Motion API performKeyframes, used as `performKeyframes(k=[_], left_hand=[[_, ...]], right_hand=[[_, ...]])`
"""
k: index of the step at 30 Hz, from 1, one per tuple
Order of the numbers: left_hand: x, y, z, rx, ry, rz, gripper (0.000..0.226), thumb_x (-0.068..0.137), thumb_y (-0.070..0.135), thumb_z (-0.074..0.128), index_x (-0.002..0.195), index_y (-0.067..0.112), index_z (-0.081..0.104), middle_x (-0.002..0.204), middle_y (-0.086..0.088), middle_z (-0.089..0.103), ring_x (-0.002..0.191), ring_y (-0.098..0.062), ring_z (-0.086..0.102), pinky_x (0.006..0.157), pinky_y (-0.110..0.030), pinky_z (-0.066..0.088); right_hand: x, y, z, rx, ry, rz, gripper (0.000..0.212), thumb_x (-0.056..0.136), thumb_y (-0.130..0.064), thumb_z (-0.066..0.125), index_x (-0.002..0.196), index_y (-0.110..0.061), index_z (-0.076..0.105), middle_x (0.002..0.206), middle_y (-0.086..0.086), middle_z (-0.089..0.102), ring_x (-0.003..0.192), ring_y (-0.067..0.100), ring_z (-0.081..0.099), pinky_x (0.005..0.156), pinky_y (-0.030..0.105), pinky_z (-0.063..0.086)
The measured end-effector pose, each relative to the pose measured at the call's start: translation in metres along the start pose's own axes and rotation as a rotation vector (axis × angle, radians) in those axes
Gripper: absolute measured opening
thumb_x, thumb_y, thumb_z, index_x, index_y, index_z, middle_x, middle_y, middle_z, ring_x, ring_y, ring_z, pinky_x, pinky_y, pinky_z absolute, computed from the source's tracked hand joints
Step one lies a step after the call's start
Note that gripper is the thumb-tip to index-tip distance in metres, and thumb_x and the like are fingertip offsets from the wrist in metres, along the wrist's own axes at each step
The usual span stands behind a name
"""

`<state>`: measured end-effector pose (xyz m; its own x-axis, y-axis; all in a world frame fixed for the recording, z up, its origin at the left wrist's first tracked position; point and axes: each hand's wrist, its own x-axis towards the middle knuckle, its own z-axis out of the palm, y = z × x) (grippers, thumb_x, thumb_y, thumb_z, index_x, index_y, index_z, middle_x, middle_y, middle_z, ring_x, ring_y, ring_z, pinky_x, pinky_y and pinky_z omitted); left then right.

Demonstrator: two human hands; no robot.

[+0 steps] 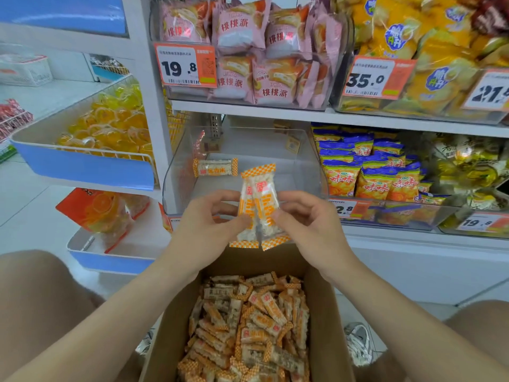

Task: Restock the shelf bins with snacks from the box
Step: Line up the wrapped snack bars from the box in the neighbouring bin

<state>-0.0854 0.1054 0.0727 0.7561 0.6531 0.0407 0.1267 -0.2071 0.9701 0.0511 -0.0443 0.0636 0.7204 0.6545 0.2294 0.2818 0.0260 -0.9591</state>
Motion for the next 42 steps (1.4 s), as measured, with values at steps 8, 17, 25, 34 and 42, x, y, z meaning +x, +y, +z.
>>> performKeyframes(k=[8, 17, 25, 34, 42], left_hand=[[0.000, 0.012, -0.001, -0.110, -0.020, 0.060, 0.021, 0.095, 0.027, 0.076, 0.114, 0.028, 0.067, 0.103, 0.007, 0.075, 0.098, -0.019, 0.076, 0.084, -0.038, 0.064], [0.017, 0.016, -0.042, 0.104, 0.145, 0.098, 0.034, 0.090, 0.054, 0.074, 0.116, 0.034, 0.069, 0.103, 0.012, 0.073, 0.088, -0.006, 0.067, 0.079, -0.027, 0.054], [0.054, -0.014, -0.084, 0.774, 0.228, 0.109, 0.060, 0.095, 0.019, 0.069, 0.145, 0.009, 0.037, 0.137, -0.014, 0.039, 0.122, -0.039, 0.046, 0.093, -0.037, 0.035], [0.087, -0.015, -0.097, 0.990, 0.143, -0.011, 0.022, 0.098, 0.004, 0.050, 0.119, 0.003, 0.048, 0.107, -0.015, 0.055, 0.095, -0.039, 0.056, 0.070, -0.040, 0.036], [0.088, -0.009, -0.094, 1.007, 0.169, -0.039, 0.018, 0.096, 0.005, 0.053, 0.112, 0.008, 0.045, 0.098, -0.010, 0.051, 0.085, -0.035, 0.055, 0.064, -0.038, 0.040]], right_hand=[[0.007, 0.003, 0.014, -0.159, -0.089, -0.016, 0.040, 0.094, -0.023, 0.077, 0.133, -0.031, 0.069, 0.117, -0.015, 0.073, 0.100, 0.008, 0.070, 0.090, 0.042, 0.061], [0.045, 0.002, 0.035, -0.104, -0.056, -0.189, 0.029, 0.095, -0.009, 0.075, 0.123, -0.014, 0.075, 0.106, -0.002, 0.079, 0.095, 0.016, 0.074, 0.079, 0.031, 0.061], [0.146, 0.032, 0.074, -0.768, -0.277, -0.138, 0.033, 0.086, -0.022, 0.074, 0.119, -0.017, 0.075, 0.104, -0.002, 0.078, 0.095, 0.017, 0.072, 0.084, 0.033, 0.056], [0.213, 0.069, 0.126, -1.195, -0.481, -0.121, 0.041, 0.090, -0.024, 0.066, 0.131, -0.022, 0.069, 0.126, 0.011, 0.067, 0.119, 0.034, 0.061, 0.091, 0.048, 0.057], [0.232, 0.083, 0.143, -1.268, -0.262, -0.163, 0.029, 0.088, -0.032, 0.082, 0.115, -0.022, 0.077, 0.114, 0.011, 0.055, 0.108, 0.038, 0.061, 0.089, 0.044, 0.056]])
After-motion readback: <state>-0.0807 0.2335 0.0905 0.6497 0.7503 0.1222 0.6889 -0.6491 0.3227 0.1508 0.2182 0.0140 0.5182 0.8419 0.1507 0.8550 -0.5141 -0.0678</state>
